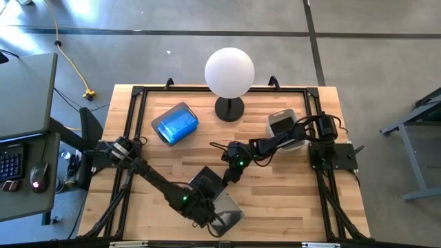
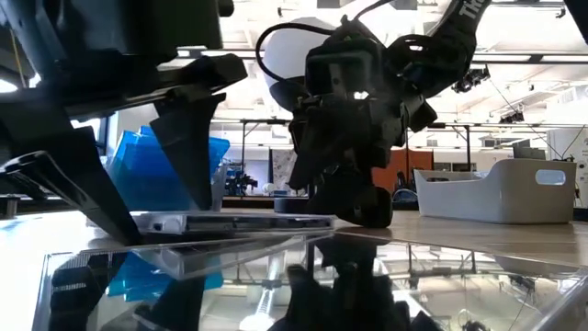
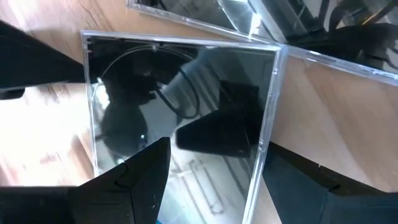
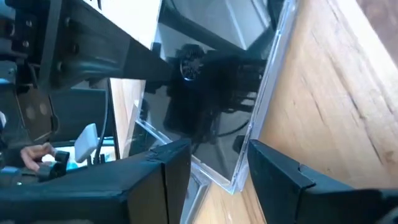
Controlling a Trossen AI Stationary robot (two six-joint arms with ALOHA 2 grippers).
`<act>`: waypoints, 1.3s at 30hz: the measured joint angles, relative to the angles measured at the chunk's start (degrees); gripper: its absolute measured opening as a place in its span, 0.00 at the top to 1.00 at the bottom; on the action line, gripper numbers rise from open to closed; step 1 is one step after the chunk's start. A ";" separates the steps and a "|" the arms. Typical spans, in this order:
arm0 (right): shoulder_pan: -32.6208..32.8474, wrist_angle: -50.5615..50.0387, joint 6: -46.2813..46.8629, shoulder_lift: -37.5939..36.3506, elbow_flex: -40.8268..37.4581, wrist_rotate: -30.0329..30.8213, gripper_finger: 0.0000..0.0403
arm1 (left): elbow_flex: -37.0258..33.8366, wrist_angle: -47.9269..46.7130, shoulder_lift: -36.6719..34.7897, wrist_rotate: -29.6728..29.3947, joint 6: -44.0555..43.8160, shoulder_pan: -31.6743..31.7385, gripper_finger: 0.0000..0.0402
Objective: Pick & place jewel cases by type
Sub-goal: Put the top black CD case into the gray bin
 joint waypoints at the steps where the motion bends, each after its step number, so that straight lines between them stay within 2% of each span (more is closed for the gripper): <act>1: 0.00 -0.01 -0.01 0.00 0.00 -0.29 0.62 | -0.02 0.42 0.04 0.06 0.73 0.14 0.40; 6: 0.31 -0.28 -0.93 0.07 -0.02 0.18 0.62 | -0.12 3.58 0.27 -2.80 3.62 0.18 0.40; 18: 0.76 -0.27 -2.63 0.13 -0.05 -2.24 0.62 | -0.26 4.38 0.68 -12.11 2.83 0.49 0.40; 25: 0.92 -0.52 -5.87 0.13 -0.15 -1.82 0.62 | 0.02 4.03 0.65 -12.31 1.78 0.45 0.41; 29: 0.96 -0.46 -8.24 0.13 -0.15 0.01 0.62 | 0.02 3.81 0.58 -11.92 -1.49 0.28 0.49; 34: 1.03 -0.31 -8.79 0.13 -0.15 0.64 0.62 | 0.12 3.80 0.36 -10.66 -5.30 0.31 0.66; 39: 1.07 0.80 -7.76 -0.79 -0.22 0.64 0.63 | 0.17 4.05 0.28 -13.55 -8.62 0.01 0.82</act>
